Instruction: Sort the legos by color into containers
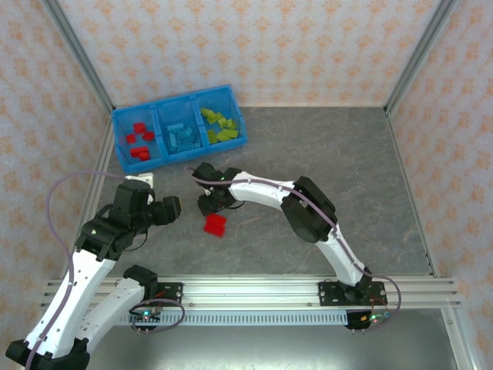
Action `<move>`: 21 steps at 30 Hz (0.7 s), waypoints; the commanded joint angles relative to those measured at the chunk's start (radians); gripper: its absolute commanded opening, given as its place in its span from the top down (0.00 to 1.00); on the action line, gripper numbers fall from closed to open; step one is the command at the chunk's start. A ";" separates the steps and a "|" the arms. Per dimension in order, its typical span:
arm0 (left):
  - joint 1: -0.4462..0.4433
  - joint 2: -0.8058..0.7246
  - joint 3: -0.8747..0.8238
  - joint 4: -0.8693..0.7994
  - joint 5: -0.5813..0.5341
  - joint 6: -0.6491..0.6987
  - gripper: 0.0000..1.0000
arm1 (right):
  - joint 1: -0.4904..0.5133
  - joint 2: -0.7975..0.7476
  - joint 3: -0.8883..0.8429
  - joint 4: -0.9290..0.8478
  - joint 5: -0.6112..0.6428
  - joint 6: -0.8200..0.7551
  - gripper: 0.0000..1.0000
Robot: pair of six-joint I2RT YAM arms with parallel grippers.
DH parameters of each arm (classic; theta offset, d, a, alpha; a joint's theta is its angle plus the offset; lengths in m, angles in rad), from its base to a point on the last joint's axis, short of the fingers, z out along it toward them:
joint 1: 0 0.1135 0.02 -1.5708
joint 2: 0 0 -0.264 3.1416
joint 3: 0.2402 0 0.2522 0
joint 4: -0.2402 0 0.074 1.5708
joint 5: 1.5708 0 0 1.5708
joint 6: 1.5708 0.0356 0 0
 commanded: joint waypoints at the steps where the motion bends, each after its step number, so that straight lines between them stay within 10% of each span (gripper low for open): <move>1: -0.003 -0.023 -0.006 0.026 -0.029 0.017 0.24 | 0.003 -0.005 0.023 -0.045 0.077 0.021 0.59; 13: -0.001 -0.107 -0.025 0.057 -0.019 0.015 0.19 | 0.003 -0.302 -0.115 0.291 0.200 -0.018 0.74; 21: 0.000 -0.074 -0.017 0.050 -0.006 0.028 0.17 | -0.020 -0.058 0.178 0.486 0.428 -0.151 0.77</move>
